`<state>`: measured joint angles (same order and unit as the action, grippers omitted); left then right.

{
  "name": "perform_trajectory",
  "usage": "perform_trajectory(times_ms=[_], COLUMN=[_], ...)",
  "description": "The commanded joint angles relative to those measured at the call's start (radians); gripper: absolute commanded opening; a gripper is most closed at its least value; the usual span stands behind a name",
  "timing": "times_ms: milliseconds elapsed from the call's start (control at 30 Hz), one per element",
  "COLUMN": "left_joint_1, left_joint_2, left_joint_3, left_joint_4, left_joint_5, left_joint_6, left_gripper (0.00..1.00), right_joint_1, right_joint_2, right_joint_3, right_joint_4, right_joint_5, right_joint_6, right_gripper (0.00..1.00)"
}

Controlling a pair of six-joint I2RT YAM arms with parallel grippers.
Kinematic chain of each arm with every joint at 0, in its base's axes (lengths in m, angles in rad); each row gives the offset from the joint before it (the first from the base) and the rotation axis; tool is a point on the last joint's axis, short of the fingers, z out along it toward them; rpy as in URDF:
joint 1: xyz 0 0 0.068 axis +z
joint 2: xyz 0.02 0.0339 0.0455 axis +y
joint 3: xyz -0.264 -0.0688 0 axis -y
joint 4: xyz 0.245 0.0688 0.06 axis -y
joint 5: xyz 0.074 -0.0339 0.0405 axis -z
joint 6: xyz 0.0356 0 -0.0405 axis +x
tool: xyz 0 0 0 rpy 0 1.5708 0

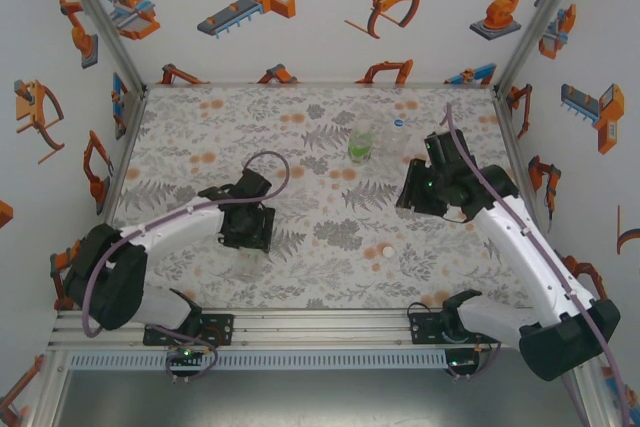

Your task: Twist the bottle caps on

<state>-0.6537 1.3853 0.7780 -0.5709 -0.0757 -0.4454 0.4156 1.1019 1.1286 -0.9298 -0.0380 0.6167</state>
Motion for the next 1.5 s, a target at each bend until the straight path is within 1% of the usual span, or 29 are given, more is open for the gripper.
perform_trajectory(times_ms=[0, 200, 400, 600, 633, 800, 967, 1100, 1467], left_joint_1=[0.003, 0.003, 0.003, 0.008, 0.008, 0.009, 0.009, 0.009, 0.008], left_joint_2=[-0.089, -0.285, -0.507, -0.684, -0.704, -0.752, -0.773, -0.786, -0.823], left_joint_3=[0.045, 0.050, 0.037, 0.035, 0.037, 0.058, 0.058, 0.055, 0.043], left_joint_4=[-0.028, -0.011, 0.039, 0.066, 0.066, 0.038, 0.028, 0.044, 0.003], left_joint_5=[0.025, 0.062, 0.084, 0.086, 0.086, 0.097, 0.073, 0.060, 0.040], left_joint_6=[0.020, 0.029, 0.035, 0.050, 0.051, 0.058, 0.042, 0.033, 0.026], left_gripper=[0.42, 0.37, 0.33, 0.20, 0.19, 0.18, 0.16, 0.15, 0.13], right_joint_1=[0.024, 0.100, 0.169, 0.216, 0.223, 0.236, 0.239, 0.249, 0.272], right_joint_2=[-0.027, -0.032, 0.014, 0.072, 0.085, 0.138, 0.198, 0.238, 0.268], right_joint_3=[-0.051, -0.158, -0.232, -0.297, -0.308, -0.341, -0.366, -0.371, -0.388], right_joint_4=[-0.010, 0.028, 0.076, 0.168, 0.186, 0.263, 0.341, 0.360, 0.359], right_joint_5=[-0.025, 0.002, 0.055, 0.112, 0.119, 0.141, 0.136, 0.141, 0.171], right_joint_6=[0.055, 0.085, 0.108, 0.099, 0.093, 0.104, 0.115, 0.124, 0.130], right_gripper=[0.44, 0.44, 0.45, 0.51, 0.51, 0.52, 0.52, 0.51, 0.51])
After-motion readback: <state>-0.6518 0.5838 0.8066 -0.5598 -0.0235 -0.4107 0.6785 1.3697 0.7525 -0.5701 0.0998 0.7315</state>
